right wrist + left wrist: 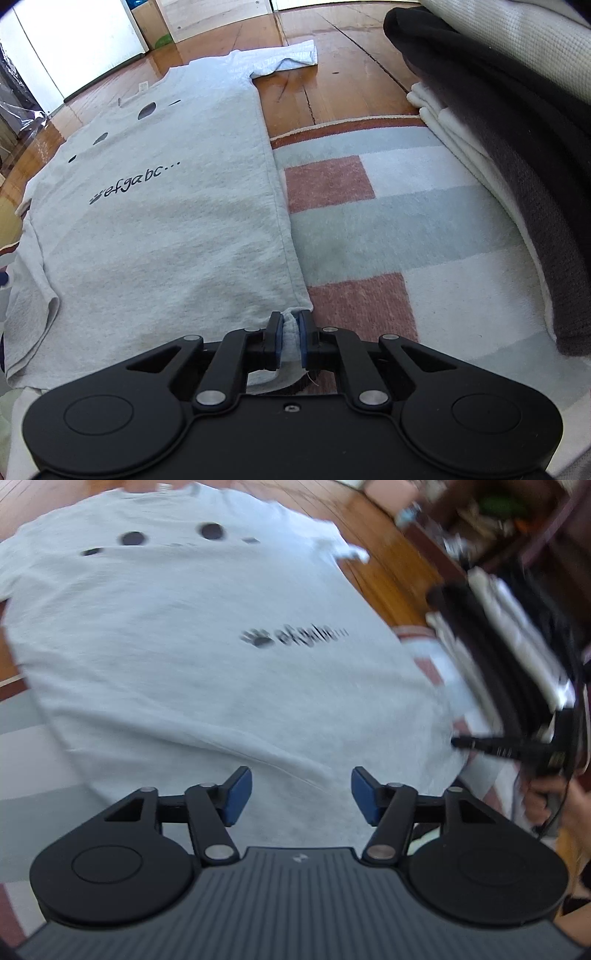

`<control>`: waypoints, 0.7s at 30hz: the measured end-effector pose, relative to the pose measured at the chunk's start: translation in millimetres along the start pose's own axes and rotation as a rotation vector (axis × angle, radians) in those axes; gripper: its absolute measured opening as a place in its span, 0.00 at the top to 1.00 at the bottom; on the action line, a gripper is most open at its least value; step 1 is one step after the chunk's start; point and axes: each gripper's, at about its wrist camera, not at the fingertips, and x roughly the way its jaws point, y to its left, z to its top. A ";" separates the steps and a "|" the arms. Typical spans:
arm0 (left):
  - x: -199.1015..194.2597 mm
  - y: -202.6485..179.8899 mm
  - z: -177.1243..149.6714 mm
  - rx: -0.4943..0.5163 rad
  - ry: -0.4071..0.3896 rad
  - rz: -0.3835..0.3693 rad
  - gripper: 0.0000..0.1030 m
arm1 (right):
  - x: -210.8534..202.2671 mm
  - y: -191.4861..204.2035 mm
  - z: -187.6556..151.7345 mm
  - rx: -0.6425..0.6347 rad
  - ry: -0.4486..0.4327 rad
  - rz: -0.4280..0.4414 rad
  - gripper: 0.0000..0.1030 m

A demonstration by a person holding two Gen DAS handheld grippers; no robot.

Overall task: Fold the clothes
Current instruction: 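Grasp the hem with the right gripper while the left gripper grasps the hem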

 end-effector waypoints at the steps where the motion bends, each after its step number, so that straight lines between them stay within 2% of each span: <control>1: 7.3 -7.9 -1.5 0.036 0.005 0.024 0.35 | -0.1 -0.6 -0.4 0.003 -0.003 0.002 0.91; 2: 14.8 -14.9 -3.4 0.073 0.006 0.064 0.31 | -0.1 -1.2 -0.8 0.006 -0.006 0.004 0.91; 3: 22.4 -20.9 -4.8 0.105 0.009 0.104 0.23 | -0.2 -1.8 -1.3 0.009 -0.009 0.005 0.91; 5: 39.1 -27.4 -5.3 0.139 0.033 0.183 0.17 | -0.6 -2.7 -2.6 0.015 -0.017 0.009 0.91; 7: 53.5 -28.7 -6.5 0.154 0.057 0.233 0.17 | -0.9 -3.6 -3.9 0.022 -0.026 0.013 0.91; 10: 55.5 -27.4 -9.1 0.163 0.018 0.256 0.18 | -1.4 -5.3 -6.1 0.029 -0.039 0.020 0.91; 11: 53.8 -27.2 -9.8 0.169 0.006 0.266 0.27 | -1.6 -5.4 -7.0 0.029 -0.044 0.022 0.91; 12: 51.9 -27.3 -10.3 0.176 -0.004 0.277 0.43 | -1.8 -5.0 -8.0 0.029 -0.050 0.023 0.91; 13: 49.7 -28.0 -10.6 0.187 -0.008 0.289 0.51 | -2.0 -5.2 -9.0 0.030 -0.055 0.024 0.90; 14: 47.5 -28.8 -10.9 0.199 -0.012 0.302 0.77 | -2.2 -5.3 -10.1 0.031 -0.061 0.026 0.90; 15: 44.2 -28.8 -10.9 0.202 -0.018 0.313 0.94 | -2.4 -4.9 -11.4 0.033 -0.067 0.026 0.90; 18: 20.9 -21.6 -6.9 0.138 -0.054 0.337 0.94 | -3.0 -5.2 -13.5 0.037 -0.078 0.029 0.90; 21: -27.5 -8.5 -7.9 0.069 -0.147 0.396 0.94 | -3.6 -2.1 -12.5 0.017 -0.069 0.009 0.91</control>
